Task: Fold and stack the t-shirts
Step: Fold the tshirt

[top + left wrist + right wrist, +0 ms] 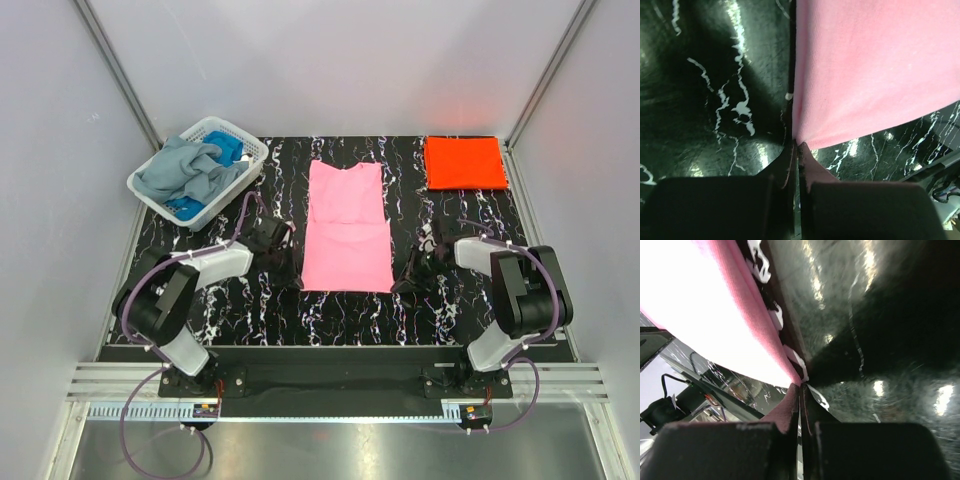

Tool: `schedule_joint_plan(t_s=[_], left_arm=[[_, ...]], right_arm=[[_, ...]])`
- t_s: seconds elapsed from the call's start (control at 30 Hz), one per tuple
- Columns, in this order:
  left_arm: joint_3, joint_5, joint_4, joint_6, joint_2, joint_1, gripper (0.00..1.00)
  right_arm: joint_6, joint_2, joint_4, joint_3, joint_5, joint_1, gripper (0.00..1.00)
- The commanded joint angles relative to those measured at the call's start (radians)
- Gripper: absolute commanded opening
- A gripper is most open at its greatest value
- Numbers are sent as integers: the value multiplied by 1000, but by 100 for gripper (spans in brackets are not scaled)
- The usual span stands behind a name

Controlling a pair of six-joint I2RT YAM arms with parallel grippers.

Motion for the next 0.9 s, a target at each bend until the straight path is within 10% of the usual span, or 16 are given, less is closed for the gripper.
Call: schedule_joint_plan(t_s=[0.0, 0.1, 0.3, 0.43, 0.63, 0.87], left_arm=[[-33, -96, -86, 13, -22, 4, 0], [-43, -74, -97, 13, -51, 2, 16], [74, -177, -255, 51, -134, 4, 44], [123, -80, -184, 48, -200, -1, 45], [16, 238, 206, -132, -153, -27, 39], [-3, 139, 182, -105, -11, -47, 35]], right_arm=[[47, -42, 21, -29, 83, 36, 0], [75, -65, 18, -36, 91, 51, 26], [69, -160, -114, 6, 165, 53, 36], [91, -176, -73, 43, 52, 95, 0], [162, -64, 134, 103, -175, 250, 0], [121, 140, 241, 174, -257, 284, 0]])
